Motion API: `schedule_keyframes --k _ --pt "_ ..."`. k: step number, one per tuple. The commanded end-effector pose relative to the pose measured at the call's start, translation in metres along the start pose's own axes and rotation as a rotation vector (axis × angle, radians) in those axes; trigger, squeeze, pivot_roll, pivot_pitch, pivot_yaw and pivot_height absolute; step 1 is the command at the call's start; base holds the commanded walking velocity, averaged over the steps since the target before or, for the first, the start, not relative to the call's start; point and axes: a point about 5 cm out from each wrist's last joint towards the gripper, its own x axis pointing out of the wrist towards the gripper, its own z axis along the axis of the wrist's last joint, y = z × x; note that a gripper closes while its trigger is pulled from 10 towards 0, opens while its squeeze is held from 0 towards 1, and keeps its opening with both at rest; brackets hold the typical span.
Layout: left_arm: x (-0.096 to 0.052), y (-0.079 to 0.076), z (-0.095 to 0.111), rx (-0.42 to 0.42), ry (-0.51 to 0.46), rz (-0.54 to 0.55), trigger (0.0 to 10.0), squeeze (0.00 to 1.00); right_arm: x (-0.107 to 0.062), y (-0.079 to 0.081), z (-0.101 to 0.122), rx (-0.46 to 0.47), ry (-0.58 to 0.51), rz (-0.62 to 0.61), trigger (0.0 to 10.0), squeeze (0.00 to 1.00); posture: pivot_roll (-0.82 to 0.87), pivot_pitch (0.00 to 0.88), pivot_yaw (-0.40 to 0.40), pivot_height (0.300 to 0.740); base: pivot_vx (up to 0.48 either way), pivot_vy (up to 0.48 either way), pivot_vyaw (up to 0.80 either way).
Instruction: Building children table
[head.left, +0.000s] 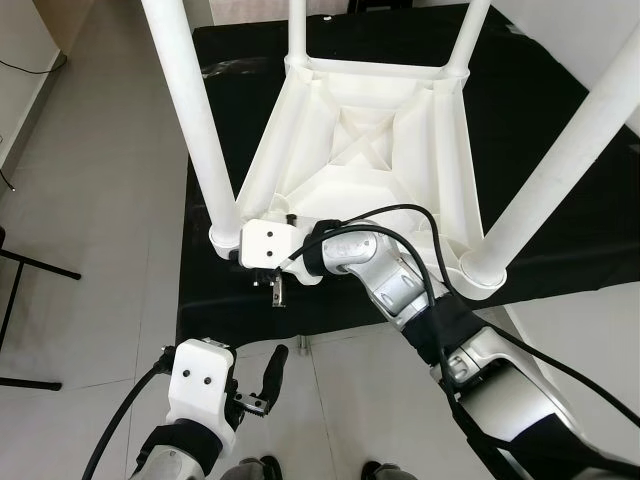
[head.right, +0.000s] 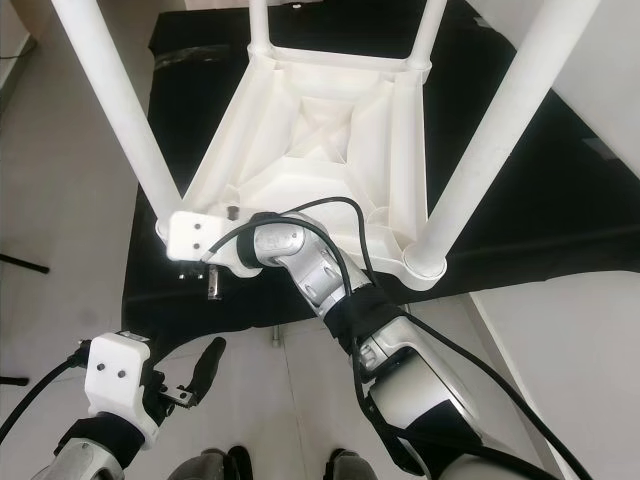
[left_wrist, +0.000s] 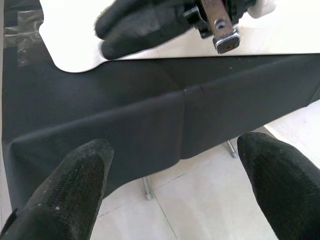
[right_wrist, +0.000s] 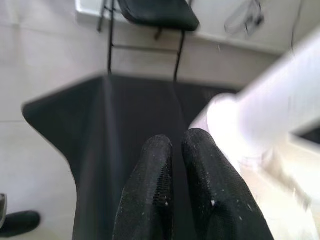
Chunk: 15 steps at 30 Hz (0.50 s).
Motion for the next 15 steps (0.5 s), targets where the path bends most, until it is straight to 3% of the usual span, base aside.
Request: schedule_keyframes --k 1,2,3,4,11,12,15 --pt "-0.002 0.000 -0.001 0.002 0.015 -0.003 10.0 0.00 -0.002 -0.007 0.007 0.046 -0.045 -0.022 10.0 0.00 0.01 0.241 -0.001 0.740 0.000 0.000 0.00" --pt "-0.002 0.000 -0.001 0.002 0.015 -0.003 10.0 0.00 -0.002 -0.007 0.007 0.046 -0.045 -0.022 10.0 0.00 0.01 0.241 -0.001 0.740 0.000 0.000 0.00" --pt "-0.002 0.000 -0.001 0.002 0.015 -0.002 10.0 0.00 -0.007 -0.016 0.011 0.101 -0.084 -0.044 10.0 0.87 0.01 0.239 0.001 0.740 0.000 0.000 0.00" --pt "-0.002 0.000 -0.001 0.001 0.015 -0.002 10.0 0.00 -0.014 -0.026 0.014 0.163 -0.121 -0.074 10.0 1.00 0.01 0.238 0.002 0.740 0.000 0.000 0.00" --pt "-0.002 0.000 -0.001 0.001 0.015 -0.004 10.0 0.00 -0.017 -0.029 0.011 0.134 -0.068 -0.069 10.0 0.99 0.00 0.237 0.003 0.740 0.000 0.000 0.00" --pt "-0.002 0.000 -0.001 0.001 0.016 -0.005 10.0 0.00 -0.017 -0.027 0.007 0.126 -0.027 -0.036 10.0 0.00 0.01 0.236 0.002 0.740 0.000 0.000 0.00" --pt "-0.002 0.000 -0.002 0.001 0.016 -0.004 10.0 0.00 -0.016 -0.020 -0.001 0.135 0.052 0.050 10.0 0.00 0.01 0.237 0.001 0.740 0.000 0.000 0.00"
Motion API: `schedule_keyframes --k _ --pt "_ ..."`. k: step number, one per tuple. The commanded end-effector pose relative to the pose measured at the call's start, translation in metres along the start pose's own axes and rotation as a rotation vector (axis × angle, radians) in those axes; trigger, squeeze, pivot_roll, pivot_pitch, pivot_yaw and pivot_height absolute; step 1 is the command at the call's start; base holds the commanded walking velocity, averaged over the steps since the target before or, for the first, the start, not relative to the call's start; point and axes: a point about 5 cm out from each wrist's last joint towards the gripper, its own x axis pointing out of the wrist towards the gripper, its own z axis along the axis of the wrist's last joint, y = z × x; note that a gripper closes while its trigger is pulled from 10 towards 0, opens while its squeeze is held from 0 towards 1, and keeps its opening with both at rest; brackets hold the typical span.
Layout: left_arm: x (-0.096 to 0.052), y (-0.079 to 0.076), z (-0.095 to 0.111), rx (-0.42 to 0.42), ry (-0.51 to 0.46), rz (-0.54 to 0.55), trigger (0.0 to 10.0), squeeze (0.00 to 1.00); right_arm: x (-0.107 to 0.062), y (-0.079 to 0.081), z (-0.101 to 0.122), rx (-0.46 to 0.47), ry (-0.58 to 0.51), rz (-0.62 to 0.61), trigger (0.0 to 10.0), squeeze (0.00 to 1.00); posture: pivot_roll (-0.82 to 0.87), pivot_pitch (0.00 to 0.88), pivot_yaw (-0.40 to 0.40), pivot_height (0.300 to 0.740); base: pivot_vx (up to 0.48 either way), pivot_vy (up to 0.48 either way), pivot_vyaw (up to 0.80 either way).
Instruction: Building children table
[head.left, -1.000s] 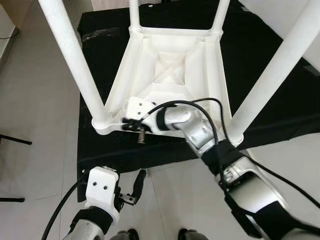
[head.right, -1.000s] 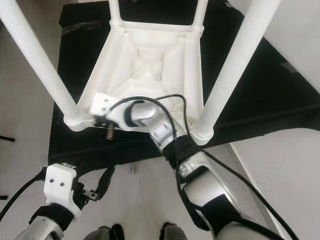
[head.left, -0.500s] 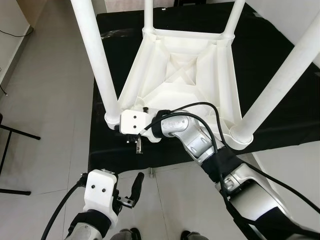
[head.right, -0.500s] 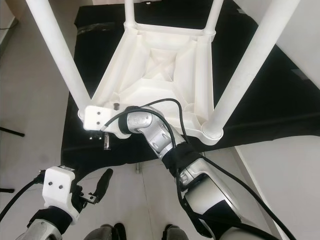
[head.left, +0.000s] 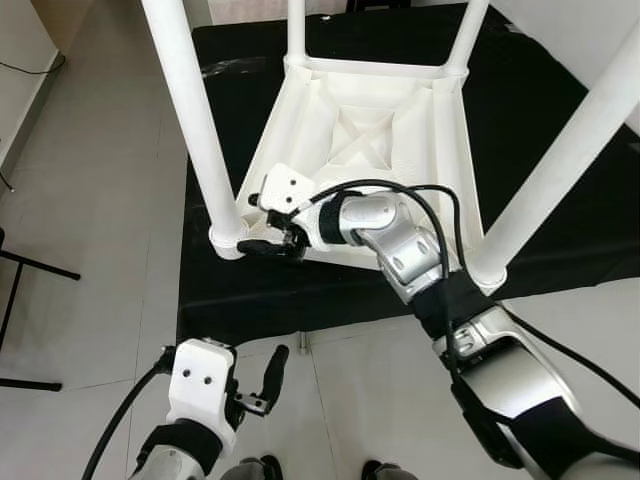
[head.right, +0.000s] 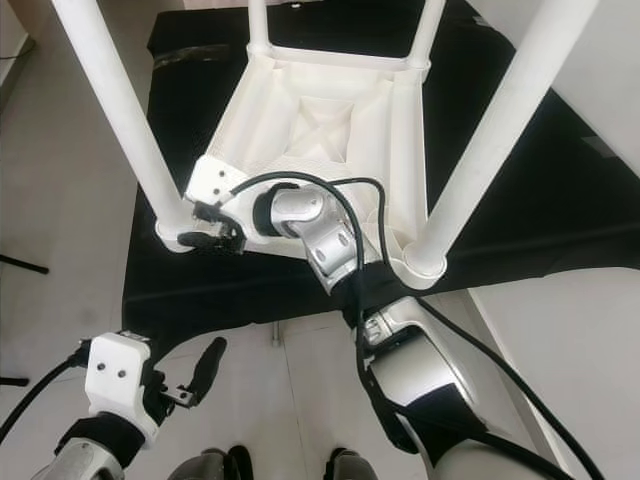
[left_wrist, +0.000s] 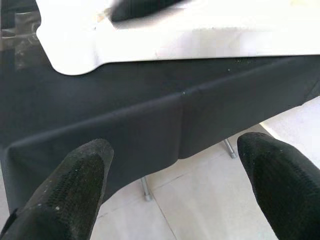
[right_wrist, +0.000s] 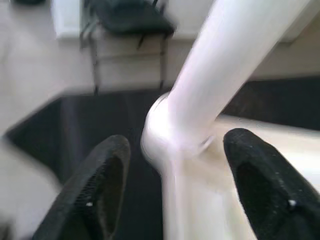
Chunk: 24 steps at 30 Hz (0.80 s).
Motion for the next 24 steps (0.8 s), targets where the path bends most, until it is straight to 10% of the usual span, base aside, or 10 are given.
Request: schedule_keyframes --k 1,19,20,22,23,24 --pt "-0.002 0.000 -0.002 0.001 0.017 0.001 10.0 0.00 0.005 0.010 -0.009 0.022 0.080 0.089 10.0 0.00 0.00 0.237 0.001 0.740 0.000 0.000 0.00" --pt "-0.002 -0.003 -0.003 -0.009 0.016 0.002 10.0 0.00 0.012 0.001 -0.031 0.273 0.316 -0.042 10.0 0.00 0.00 0.232 -0.011 0.740 0.000 0.000 0.00" --pt "-0.003 -0.003 -0.003 -0.011 0.015 0.002 10.0 0.00 0.012 0.001 -0.031 0.278 0.324 -0.045 3.2 0.00 0.00 0.232 -0.011 0.740 0.000 0.000 0.00" --pt "-0.003 -0.003 -0.003 -0.011 0.015 0.002 10.0 0.00 0.012 0.001 -0.031 0.278 0.324 -0.045 3.2 0.00 0.00 0.232 -0.011 0.740 0.000 0.000 0.00" --pt "-0.002 -0.003 -0.003 -0.013 0.014 0.002 10.0 0.00 0.012 0.000 -0.031 0.283 0.333 -0.049 0.0 0.00 -0.01 0.232 -0.016 0.740 0.000 0.000 0.00" --pt "-0.002 -0.004 -0.003 -0.014 0.014 0.002 10.0 0.00 0.012 -0.001 -0.031 0.288 0.338 -0.053 0.0 0.00 -0.01 0.233 -0.016 0.740 0.000 0.000 0.00"
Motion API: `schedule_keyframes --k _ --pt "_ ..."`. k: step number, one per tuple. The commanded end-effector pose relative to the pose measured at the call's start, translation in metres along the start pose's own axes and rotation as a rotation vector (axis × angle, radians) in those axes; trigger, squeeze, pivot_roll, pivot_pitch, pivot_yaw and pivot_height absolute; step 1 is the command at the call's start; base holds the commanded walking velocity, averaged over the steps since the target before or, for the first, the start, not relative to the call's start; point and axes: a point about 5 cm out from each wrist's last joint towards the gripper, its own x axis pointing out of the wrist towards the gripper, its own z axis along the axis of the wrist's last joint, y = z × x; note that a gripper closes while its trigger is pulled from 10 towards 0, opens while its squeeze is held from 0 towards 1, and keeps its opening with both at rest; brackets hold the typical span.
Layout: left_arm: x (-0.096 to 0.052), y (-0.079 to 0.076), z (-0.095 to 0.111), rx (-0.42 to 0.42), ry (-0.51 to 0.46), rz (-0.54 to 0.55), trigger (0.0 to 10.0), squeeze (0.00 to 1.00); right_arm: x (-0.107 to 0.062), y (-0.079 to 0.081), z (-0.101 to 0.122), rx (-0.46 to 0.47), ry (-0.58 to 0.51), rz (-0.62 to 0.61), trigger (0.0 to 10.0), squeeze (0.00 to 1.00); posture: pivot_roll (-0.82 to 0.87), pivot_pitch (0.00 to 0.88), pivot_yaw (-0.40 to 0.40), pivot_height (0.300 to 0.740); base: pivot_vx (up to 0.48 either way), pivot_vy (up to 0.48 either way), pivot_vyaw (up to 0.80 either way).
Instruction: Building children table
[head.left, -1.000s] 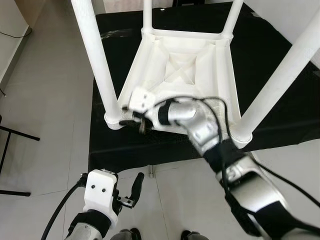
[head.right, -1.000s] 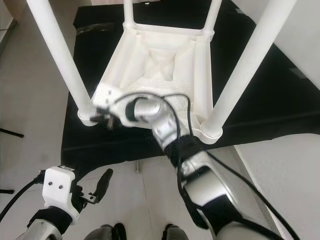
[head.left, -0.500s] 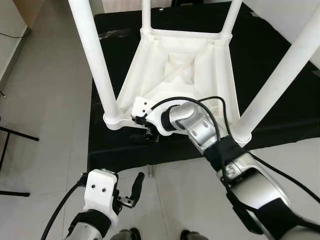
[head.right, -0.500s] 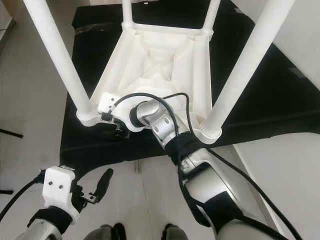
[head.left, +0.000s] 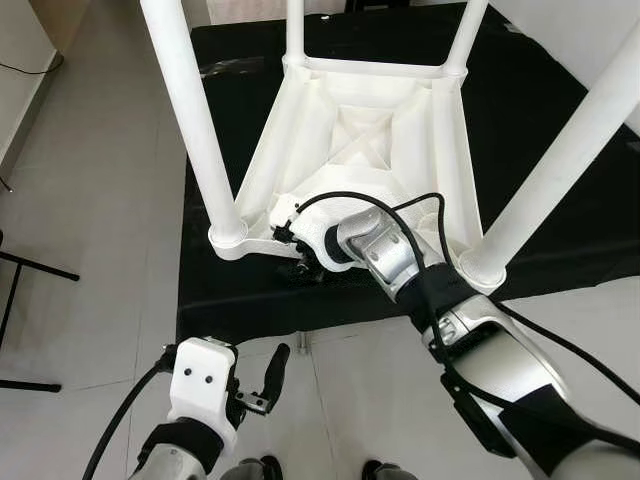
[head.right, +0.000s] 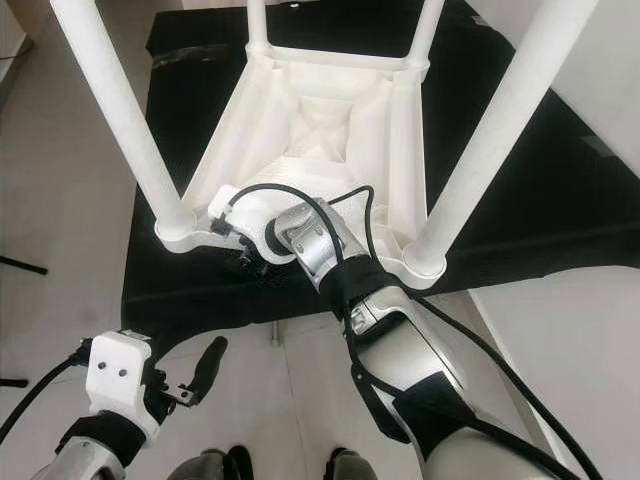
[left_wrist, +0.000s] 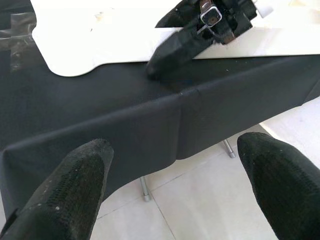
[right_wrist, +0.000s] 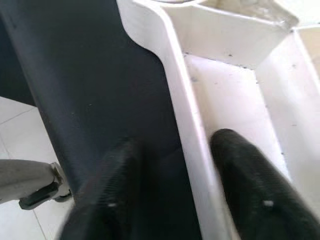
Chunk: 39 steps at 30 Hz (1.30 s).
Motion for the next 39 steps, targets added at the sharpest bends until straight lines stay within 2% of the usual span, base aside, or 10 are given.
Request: schedule_keyframes --k 1,14,15,20,24,25,28,30,31,39 --pt "-0.002 -0.002 -0.002 -0.005 0.012 0.002 10.0 0.00 0.001 0.000 0.001 0.017 0.007 0.001 0.0 0.00 -0.01 0.233 -0.016 0.740 0.000 0.000 0.00" --pt "-0.002 -0.003 -0.001 -0.012 0.005 0.007 10.0 0.00 0.000 -0.001 0.005 -0.001 0.003 -0.024 0.0 0.00 -0.01 0.237 -0.022 0.740 0.000 0.000 0.00" --pt "-0.001 -0.003 0.000 -0.013 0.004 0.007 10.0 0.00 -0.001 -0.001 0.011 -0.093 -0.060 -0.043 0.0 0.00 -0.01 0.239 -0.021 0.740 0.000 0.000 0.00" --pt "-0.001 -0.003 0.000 -0.012 0.003 0.007 10.0 0.00 -0.003 0.003 0.019 -0.158 -0.150 -0.022 0.0 0.00 -0.01 0.240 -0.019 0.740 0.000 0.000 0.00" --pt "-0.002 -0.003 0.001 -0.011 0.003 0.009 10.0 0.00 -0.015 0.017 0.031 -0.328 -0.350 0.099 0.0 0.00 -0.01 0.241 -0.016 0.740 0.000 0.000 0.00" --pt "-0.002 -0.003 0.001 -0.011 0.003 0.009 10.0 0.00 -0.015 0.017 0.031 -0.328 -0.350 0.099 0.0 0.00 -0.01 0.241 -0.016 0.740 0.000 0.000 0.00" --pt "-0.002 -0.001 0.001 -0.008 0.005 0.008 10.0 0.00 -0.020 0.028 0.035 -0.488 -0.402 0.160 0.0 0.00 -0.01 0.244 -0.011 0.740 0.000 0.000 0.00" --pt "-0.002 -0.001 0.001 -0.008 0.005 0.008 10.0 0.00 -0.020 0.028 0.035 -0.488 -0.402 0.160 0.0 0.00 -0.01 0.244 -0.011 0.740 0.000 0.000 0.00" --pt "-0.003 -0.001 0.001 -0.007 0.006 0.009 10.0 0.00 -0.018 0.031 0.034 -0.565 -0.396 0.165 0.0 0.00 0.00 0.247 -0.010 0.740 0.000 0.000 0.00" --pt "-0.004 -0.001 0.002 -0.004 0.007 0.013 10.0 0.00 -0.012 0.033 0.030 -0.674 -0.356 0.146 0.0 0.00 0.01 0.253 -0.013 0.740 0.000 0.000 0.00"
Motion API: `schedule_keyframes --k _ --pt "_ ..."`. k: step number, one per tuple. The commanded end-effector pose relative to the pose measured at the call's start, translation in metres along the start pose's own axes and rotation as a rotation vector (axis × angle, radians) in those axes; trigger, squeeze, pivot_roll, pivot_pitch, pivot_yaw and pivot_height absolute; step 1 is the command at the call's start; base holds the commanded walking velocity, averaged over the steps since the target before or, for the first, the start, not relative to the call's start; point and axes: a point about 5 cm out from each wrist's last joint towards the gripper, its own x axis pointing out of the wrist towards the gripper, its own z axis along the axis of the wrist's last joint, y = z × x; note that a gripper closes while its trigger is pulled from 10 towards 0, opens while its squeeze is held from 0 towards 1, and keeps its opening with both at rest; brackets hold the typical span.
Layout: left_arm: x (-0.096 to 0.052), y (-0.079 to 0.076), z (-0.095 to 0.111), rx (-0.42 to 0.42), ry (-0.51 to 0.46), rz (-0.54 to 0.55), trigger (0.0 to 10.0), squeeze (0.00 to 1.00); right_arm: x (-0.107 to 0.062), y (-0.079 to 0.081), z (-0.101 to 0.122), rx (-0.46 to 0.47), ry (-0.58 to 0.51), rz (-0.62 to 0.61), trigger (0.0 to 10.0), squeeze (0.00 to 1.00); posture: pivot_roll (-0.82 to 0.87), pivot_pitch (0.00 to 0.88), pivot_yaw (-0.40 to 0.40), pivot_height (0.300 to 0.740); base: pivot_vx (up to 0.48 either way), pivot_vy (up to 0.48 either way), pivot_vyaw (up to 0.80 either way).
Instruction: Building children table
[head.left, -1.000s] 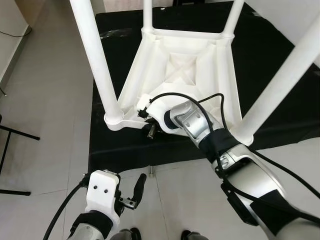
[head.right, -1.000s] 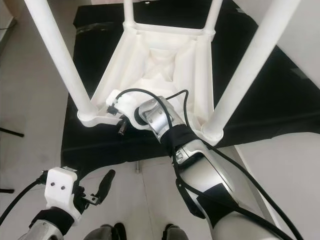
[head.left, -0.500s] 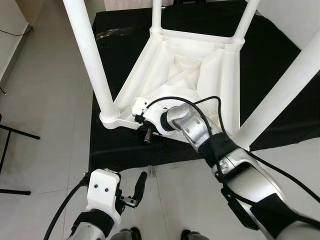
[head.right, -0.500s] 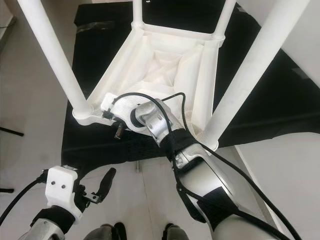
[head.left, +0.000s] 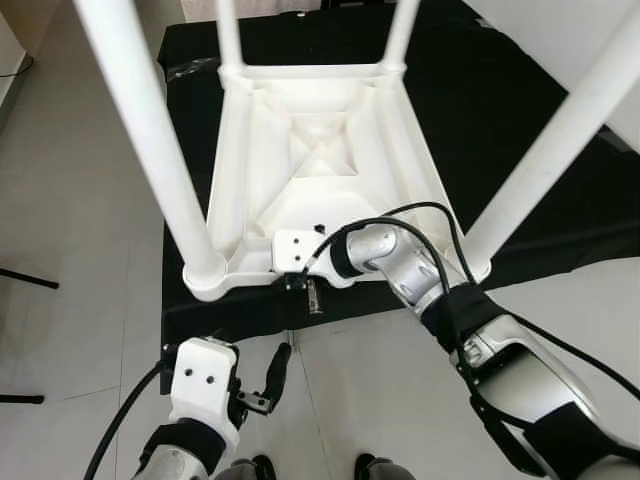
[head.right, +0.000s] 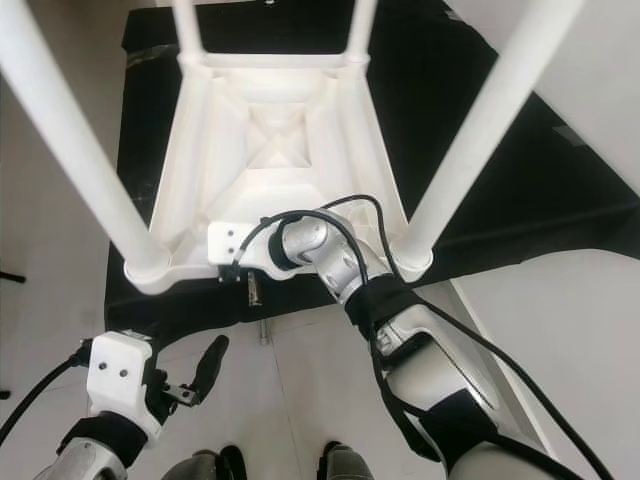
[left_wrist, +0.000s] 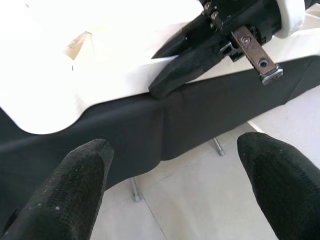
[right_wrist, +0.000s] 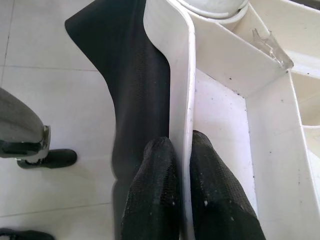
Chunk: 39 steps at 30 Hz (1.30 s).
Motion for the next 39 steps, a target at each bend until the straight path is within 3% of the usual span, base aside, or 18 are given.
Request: schedule_keyframes --k 1,27,32,33,34,35,37,38,39 --pt "-0.003 0.000 0.000 0.001 0.010 0.007 10.0 0.00 -0.002 -0.011 0.031 -0.165 -0.116 -0.072 0.0 0.00 0.01 0.253 -0.013 0.740 0.000 0.000 0.00" --pt "-0.004 0.001 -0.001 0.000 0.016 0.010 10.0 0.00 0.002 -0.011 0.043 -0.305 -0.195 -0.091 0.0 0.00 0.02 0.254 -0.011 0.740 0.000 0.000 0.00" --pt "-0.004 0.001 -0.002 0.002 0.018 0.009 10.0 0.00 0.001 -0.021 0.037 -0.342 -0.110 -0.165 0.0 0.00 0.02 0.254 -0.008 0.740 0.000 0.000 0.00" --pt "-0.005 0.001 -0.002 0.002 0.019 0.008 10.0 0.00 0.000 -0.027 0.033 -0.361 -0.058 -0.203 1.3 0.00 0.02 0.252 -0.008 0.740 0.000 0.000 0.00" --pt "-0.005 0.001 -0.002 0.002 0.019 0.008 10.0 0.00 0.000 -0.027 0.033 -0.361 -0.058 -0.203 1.3 0.00 0.02 0.252 -0.008 0.740 0.000 0.000 0.00" --pt "-0.005 0.001 -0.002 0.002 0.019 0.008 10.0 0.00 -0.003 -0.033 0.029 -0.376 -0.014 -0.236 4.4 0.00 0.02 0.252 -0.009 0.740 0.000 0.000 0.00" --pt "-0.005 0.001 -0.002 0.002 0.019 0.008 10.0 0.00 -0.003 -0.033 0.029 -0.376 -0.014 -0.236 4.4 0.00 0.02 0.252 -0.009 0.740 0.000 0.000 0.00" --pt "-0.005 0.001 -0.002 0.003 0.020 0.007 10.0 0.00 -0.006 -0.039 0.028 -0.382 0.016 -0.262 10.0 0.00 0.02 0.251 -0.009 0.740 0.000 0.000 0.00" --pt "-0.005 0.001 -0.002 0.003 0.020 0.007 10.0 0.00 -0.006 -0.039 0.028 -0.382 0.016 -0.262 10.0 0.00 0.02 0.251 -0.009 0.740 0.000 0.000 0.00"
